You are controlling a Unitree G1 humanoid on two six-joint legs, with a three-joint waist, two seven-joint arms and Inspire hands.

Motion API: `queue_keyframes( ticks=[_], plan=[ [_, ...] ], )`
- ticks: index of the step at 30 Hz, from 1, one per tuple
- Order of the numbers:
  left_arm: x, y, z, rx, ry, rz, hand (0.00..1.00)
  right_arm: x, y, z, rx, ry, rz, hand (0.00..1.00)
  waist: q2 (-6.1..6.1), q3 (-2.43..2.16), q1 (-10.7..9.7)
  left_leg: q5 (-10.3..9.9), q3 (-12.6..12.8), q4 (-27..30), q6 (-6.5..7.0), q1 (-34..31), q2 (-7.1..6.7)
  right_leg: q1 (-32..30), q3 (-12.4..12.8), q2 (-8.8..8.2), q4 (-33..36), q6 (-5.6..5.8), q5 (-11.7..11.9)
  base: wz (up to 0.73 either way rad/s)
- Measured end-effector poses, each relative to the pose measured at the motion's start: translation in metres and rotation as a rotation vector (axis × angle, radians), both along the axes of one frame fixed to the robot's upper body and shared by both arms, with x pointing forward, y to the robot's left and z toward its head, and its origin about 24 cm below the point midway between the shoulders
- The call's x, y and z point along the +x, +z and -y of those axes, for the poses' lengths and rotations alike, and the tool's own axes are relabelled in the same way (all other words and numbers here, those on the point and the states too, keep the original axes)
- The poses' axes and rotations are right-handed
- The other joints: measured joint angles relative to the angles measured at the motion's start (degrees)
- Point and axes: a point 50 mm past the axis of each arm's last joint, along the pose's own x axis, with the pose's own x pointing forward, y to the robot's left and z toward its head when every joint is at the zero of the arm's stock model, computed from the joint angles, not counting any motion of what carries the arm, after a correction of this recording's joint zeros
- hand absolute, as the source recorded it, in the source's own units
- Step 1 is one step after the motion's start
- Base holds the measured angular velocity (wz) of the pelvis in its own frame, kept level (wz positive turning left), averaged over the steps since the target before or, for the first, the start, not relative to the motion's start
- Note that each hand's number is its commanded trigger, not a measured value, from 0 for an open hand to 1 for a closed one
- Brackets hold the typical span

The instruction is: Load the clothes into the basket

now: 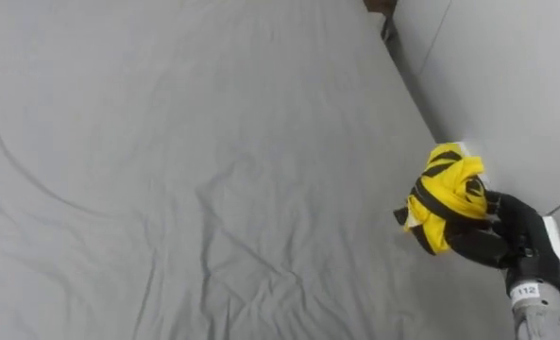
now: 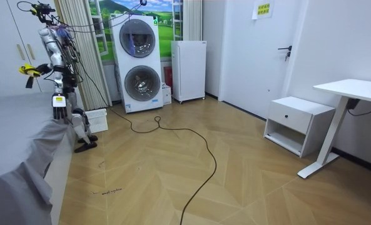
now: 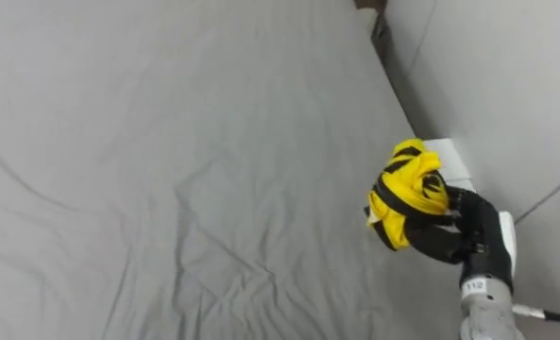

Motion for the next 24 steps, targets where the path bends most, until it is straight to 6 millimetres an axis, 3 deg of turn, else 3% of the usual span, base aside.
queue_keyframes(
  ticks=[5, 11, 13, 16, 21, 24],
  plan=[
    [-0.01, 0.0, -0.001, 0.005, 0.015, -0.046, 0.0, -0.023, -0.022, 0.009, -0.004, -0.085, -0.123, 1.0, 0.02, 0.02, -1.09, -0.11, 3.84, 0.03, -0.12, -0.06, 0.61, -2.34, 5.03, 1.05, 2.06, 0.03, 0.05, -0.41],
    [-0.024, 0.001, -0.004, 0.009, 0.027, -0.109, 0.0, -0.044, -0.041, 0.024, -0.015, -0.202, -0.231, 1.0, -0.41, 0.18, -4.21, -0.64, 7.66, 0.81, -0.38, -0.56, 1.34, -4.56, 10.36, 2.57, 3.68, 0.35, 0.5, -0.32],
    [-0.025, 0.0, -0.003, 0.006, 0.028, -0.124, 0.0, -0.053, -0.045, 0.028, -0.02, -0.246, -0.258, 1.0, -0.2, 0.17, -5.25, -1.01, 11.36, 1.6, -0.52, -1.58, 2.25, -6.41, 13.93, 3.71, 4.58, 0.33, 0.97, -0.32],
    [-0.029, 0.0, -0.002, 0.001, 0.032, -0.148, 0.0, -0.062, -0.054, 0.031, -0.023, -0.275, -0.31, 1.0, 0.12, 0.18, -7.16, -1.62, 13.75, 3.06, -0.44, -3.35, 3.13, -8.25, 16.15, 4.52, 4.69, 0.32, 1.88, -0.27],
    [-0.024, -0.001, 0.0, -0.01, 0.005, -0.152, 0.0, -0.065, -0.061, 0.041, -0.04, -0.351, -0.361, 1.0, 1.52, 0.25, -8.4, -2.14, 15.71, 5.7, 0.1, -9.46, 3.69, -14.86, 18.7, 5.15, 6.68, 0.78, 3.12, -0.29],
    [-0.019, -0.002, 0.004, -0.018, -0.031, -0.153, 0.0, -0.052, -0.061, 0.043, -0.038, -0.369, -0.351, 1.0, 2.54, 0.43, -9.38, -2.52, 16.42, 7.2, 0.72, -13.16, 3.62, -19.23, 19.78, 5.27, 9.18, 1.3, 2.88, -0.18]
  ],
)
